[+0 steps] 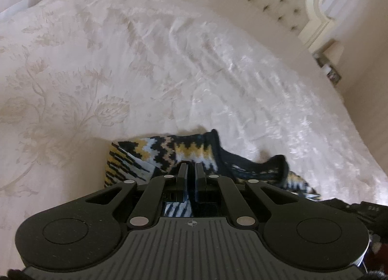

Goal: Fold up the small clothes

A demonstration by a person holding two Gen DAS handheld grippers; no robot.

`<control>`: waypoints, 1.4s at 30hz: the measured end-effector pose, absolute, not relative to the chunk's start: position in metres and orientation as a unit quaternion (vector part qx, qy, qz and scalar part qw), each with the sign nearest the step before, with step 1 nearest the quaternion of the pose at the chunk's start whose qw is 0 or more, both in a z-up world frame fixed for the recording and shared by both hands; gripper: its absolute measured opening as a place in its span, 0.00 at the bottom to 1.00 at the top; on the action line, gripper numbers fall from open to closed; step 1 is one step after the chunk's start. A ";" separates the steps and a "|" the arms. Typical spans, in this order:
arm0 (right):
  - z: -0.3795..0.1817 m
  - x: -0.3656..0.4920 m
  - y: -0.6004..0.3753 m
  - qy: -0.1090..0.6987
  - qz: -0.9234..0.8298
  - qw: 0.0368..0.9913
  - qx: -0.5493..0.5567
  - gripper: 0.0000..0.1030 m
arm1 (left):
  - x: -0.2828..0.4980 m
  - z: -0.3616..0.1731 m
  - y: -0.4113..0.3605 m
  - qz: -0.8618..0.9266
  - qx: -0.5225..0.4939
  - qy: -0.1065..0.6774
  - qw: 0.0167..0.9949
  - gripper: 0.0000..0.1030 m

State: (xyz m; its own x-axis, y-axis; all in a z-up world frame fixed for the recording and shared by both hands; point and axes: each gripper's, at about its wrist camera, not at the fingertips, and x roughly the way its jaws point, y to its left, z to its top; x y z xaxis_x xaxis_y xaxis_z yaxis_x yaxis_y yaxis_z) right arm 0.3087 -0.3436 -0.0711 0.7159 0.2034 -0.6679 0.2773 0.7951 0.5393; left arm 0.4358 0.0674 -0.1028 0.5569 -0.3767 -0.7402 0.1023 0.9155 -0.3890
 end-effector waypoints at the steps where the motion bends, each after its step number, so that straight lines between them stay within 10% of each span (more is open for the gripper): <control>1: -0.072 0.313 -0.344 0.379 -0.024 0.869 0.317 0.15 | 0.440 -0.105 0.067 -0.134 -0.150 0.453 0.869 0.06; 6: -0.079 0.335 -0.347 0.397 -0.048 0.866 0.301 0.24 | 0.463 -0.113 0.071 -0.109 -0.141 0.458 0.871 0.07; 10: -0.079 0.340 -0.351 0.384 -0.071 0.874 0.290 0.55 | 0.476 -0.113 0.074 -0.101 -0.126 0.456 0.875 0.10; 15: -0.079 0.340 -0.352 0.388 -0.078 0.881 0.258 0.57 | 0.471 -0.114 0.065 -0.118 -0.084 0.460 0.876 0.25; 39: -0.122 0.344 -0.339 0.469 -0.036 0.873 0.128 0.63 | 0.446 -0.172 0.015 -0.122 0.020 0.545 0.829 0.26; 40: -0.123 0.345 -0.339 0.474 -0.031 0.871 0.126 0.61 | 0.446 -0.171 0.014 -0.121 0.021 0.545 0.829 0.26; 42: -0.122 0.349 -0.335 0.490 -0.014 0.865 0.107 0.09 | 0.445 -0.171 0.014 -0.121 0.027 0.545 0.829 0.26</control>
